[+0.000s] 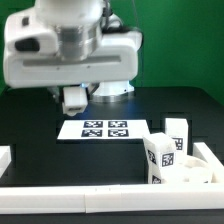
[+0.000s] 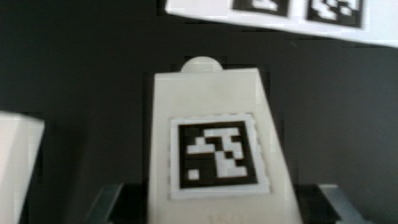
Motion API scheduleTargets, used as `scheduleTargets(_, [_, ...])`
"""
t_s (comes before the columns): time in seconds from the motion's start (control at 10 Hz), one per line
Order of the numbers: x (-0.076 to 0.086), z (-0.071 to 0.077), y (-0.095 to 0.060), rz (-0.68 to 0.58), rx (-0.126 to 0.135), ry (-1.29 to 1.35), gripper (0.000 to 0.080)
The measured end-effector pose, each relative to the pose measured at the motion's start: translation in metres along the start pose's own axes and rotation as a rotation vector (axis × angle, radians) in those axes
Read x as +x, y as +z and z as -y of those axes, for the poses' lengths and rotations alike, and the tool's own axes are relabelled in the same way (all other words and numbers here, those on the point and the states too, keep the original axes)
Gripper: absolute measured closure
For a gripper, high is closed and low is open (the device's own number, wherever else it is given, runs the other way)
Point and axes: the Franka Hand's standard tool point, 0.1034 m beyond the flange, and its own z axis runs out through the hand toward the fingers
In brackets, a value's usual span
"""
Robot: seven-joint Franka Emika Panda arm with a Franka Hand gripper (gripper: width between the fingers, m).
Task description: Assemble stool
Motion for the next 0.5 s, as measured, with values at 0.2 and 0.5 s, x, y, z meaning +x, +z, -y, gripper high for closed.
scheduleTargets(0.2, [0.0082, 0.0087, -0.0154, -0.158, -0.024, -0.019, 0.0465])
scheduleTargets(0.5, [0.0122, 0.006, -0.0157, -0.335, -0.039, -0.008, 0.0465])
